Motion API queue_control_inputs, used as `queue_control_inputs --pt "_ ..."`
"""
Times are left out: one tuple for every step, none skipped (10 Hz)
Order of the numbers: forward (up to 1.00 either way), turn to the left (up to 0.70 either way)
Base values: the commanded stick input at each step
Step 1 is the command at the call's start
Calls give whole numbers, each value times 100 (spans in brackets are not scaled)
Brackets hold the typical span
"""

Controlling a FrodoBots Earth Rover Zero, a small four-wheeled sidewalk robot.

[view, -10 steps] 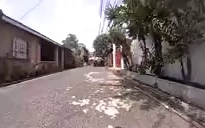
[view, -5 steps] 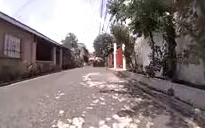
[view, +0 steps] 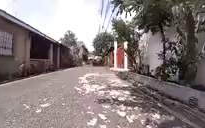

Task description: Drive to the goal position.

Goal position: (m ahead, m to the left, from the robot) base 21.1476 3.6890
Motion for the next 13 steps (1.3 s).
queue_control_inputs --pt "100 0" --pt "100 0" --pt "100 0" --pt "100 0" --pt "100 0" --pt "100 0" --pt "100 0" --pt "100 0" --pt "100 0" --pt "100 0" --pt "100 0" --pt "100 0" --pt "100 0"
